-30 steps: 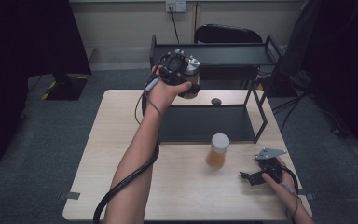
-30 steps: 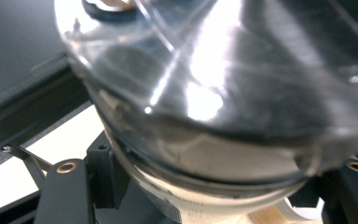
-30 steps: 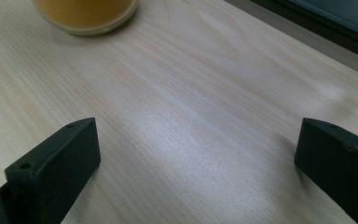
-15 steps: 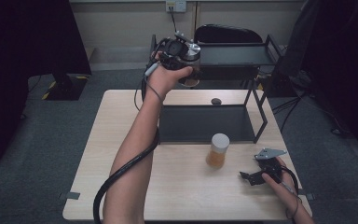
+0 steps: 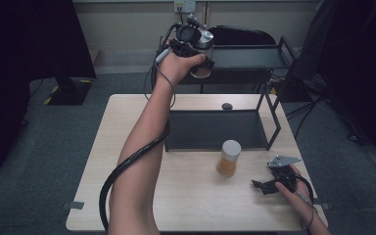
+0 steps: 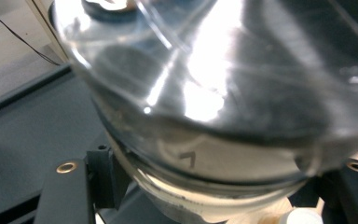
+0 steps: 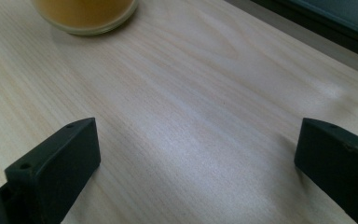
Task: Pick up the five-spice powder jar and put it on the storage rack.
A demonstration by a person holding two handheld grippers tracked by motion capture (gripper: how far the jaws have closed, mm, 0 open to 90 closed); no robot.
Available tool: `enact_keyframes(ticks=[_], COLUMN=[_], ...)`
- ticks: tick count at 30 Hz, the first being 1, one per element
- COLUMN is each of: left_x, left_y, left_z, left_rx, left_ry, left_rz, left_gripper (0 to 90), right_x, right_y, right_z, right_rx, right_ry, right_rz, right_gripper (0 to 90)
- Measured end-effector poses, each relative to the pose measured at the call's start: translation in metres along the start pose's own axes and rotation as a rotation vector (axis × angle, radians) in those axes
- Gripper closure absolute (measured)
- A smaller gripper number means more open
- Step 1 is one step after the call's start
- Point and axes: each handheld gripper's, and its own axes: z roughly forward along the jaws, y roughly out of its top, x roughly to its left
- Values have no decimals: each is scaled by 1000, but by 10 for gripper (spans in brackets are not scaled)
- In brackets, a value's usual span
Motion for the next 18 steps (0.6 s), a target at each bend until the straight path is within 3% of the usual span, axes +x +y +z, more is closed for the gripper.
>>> enact_keyframes(ticks=[6,11,18], left_x=[5,6,11], left_y=[11,19,25], left_z=[12,20,30], left_rx=[11,15,15], left_ry=[18,58,68], left_rz=[-5,-8,-30], left_gripper=[308,308,308], right_x=[0,0,1], right_y=[0,0,-1], right_z=[0,0,-1], right_rx=[0,0,1], right_ry=[-1,-2,-5], right_rz=[0,1,4], right_gripper=[0,0,0])
